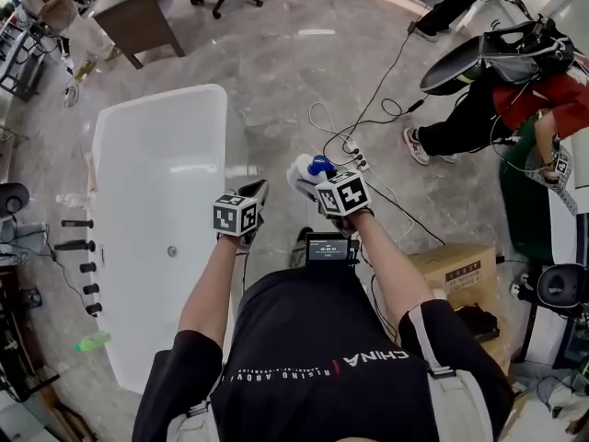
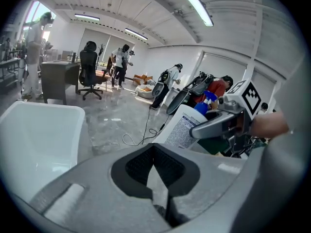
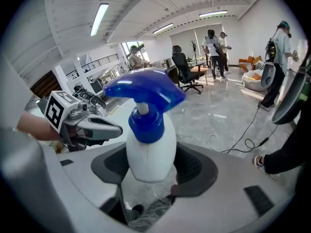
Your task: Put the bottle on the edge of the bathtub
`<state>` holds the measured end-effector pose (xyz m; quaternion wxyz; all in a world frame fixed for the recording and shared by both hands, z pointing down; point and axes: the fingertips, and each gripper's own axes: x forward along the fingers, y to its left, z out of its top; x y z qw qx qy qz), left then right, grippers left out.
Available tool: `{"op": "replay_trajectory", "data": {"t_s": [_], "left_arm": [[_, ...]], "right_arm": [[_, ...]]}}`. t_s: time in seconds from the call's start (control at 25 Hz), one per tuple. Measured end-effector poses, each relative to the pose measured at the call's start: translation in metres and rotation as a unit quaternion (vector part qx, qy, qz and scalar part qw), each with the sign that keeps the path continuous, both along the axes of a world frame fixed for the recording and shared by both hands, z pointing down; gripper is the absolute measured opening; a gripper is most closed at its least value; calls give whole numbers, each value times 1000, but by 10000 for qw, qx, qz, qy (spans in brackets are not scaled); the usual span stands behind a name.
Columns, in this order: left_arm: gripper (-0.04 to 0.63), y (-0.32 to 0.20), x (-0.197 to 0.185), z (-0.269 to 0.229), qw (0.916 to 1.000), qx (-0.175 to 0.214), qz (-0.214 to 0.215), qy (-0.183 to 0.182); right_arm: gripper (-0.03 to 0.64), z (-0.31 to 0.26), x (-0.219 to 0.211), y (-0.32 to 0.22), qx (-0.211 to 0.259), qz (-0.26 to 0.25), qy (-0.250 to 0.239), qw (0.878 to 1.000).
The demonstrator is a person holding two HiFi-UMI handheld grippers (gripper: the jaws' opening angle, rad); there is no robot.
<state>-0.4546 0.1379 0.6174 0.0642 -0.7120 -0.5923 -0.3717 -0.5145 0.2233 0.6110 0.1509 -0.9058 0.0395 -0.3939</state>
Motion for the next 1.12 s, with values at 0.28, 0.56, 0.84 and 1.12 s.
{"op": "replay_trajectory", "data": {"t_s": [0.28,0.56,0.84,1.12], "left_arm": [[11,58,29,-5,10000,39,-68,40],[11,92,55,-3,9999,99,-73,41],[11,138,97,6,9999,88,145,31],[11,202,166,-1,9995,8,314,52]], "right_arm": [[268,0,33,58,54,-84,43,9999],[268,-4,63,94,57,-107,118,9999],[268,3,108,136,-22,-35,120,9999],[268,-4,169,195,-113,110,94,9998]]}}
